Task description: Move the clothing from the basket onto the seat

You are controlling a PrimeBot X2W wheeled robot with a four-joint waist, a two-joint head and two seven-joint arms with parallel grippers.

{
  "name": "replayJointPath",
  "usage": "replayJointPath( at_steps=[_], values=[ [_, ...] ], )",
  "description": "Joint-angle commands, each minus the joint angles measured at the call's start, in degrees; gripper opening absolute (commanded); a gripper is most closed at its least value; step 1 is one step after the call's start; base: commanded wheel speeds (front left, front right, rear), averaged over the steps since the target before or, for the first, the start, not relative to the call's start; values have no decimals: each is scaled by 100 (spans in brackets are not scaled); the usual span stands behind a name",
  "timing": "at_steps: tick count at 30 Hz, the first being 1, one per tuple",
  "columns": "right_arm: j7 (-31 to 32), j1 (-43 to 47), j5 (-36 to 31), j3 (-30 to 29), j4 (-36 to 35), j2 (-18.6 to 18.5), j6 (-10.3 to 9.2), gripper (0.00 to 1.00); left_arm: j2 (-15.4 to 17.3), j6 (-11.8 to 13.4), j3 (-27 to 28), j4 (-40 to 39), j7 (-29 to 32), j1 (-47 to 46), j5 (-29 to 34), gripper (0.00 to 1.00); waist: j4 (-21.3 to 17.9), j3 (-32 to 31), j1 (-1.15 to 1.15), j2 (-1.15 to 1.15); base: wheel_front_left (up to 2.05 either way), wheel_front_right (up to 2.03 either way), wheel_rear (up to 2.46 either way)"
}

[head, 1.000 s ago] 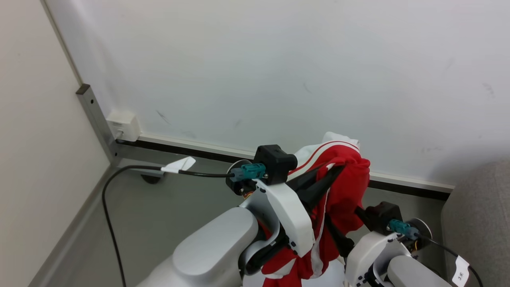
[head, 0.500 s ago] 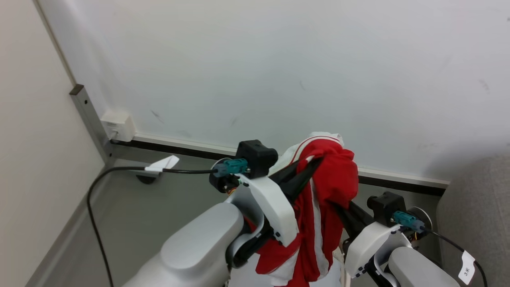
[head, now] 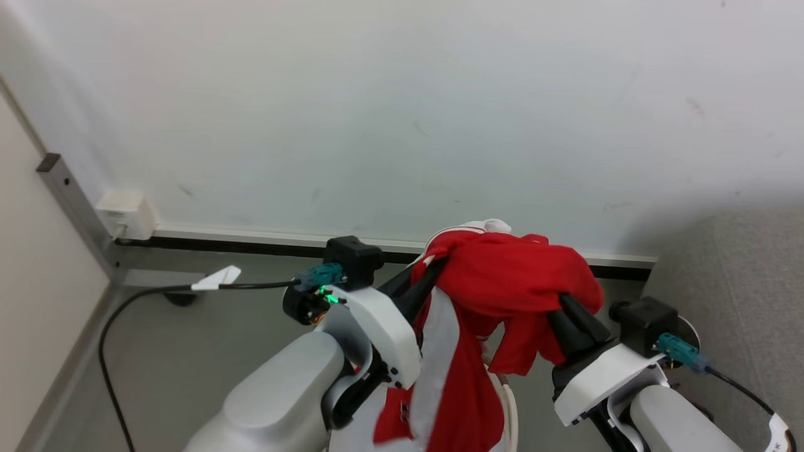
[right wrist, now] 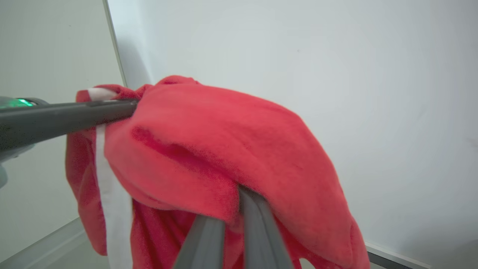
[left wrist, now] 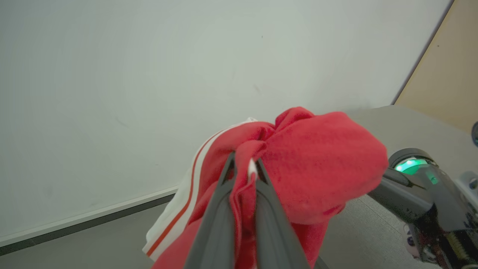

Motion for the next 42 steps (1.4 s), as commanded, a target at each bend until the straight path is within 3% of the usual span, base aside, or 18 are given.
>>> replayJointPath(
  at_steps=[1,2,3,4,17,28,42],
  values=[
    [0,65,-57,-90,-102,-31,-12,0,55,14,20,51,-58,84,-59,0,-109,31,0,0,0,0,0],
    [0,94,-72,-148,-188,-32,-12,0,72,26,23,101,-84,102,-68,20,-153,41,0,0,0,0,0],
    [0,111,-104,-198,-257,-44,-12,0,88,40,40,160,-116,118,-74,49,-199,52,0,0,0,0,0],
    [0,124,-126,-243,-335,-47,-12,0,101,49,54,211,-135,137,-89,100,-246,62,0,0,0,0,0],
    [0,2,-83,-749,-1019,-343,-12,0,73,22,119,455,-376,270,-161,100,-830,188,0,0,0,0,0],
    [0,15,-246,-1393,-1724,-709,-12,0,90,92,55,62,-511,314,-15,100,-1591,273,0,0,0,0,0],
    [0,307,-462,-1964,-2282,-821,-12,0,210,191,-124,-425,-545,313,230,100,-2495,370,0,0,0,0,0]
  ],
)
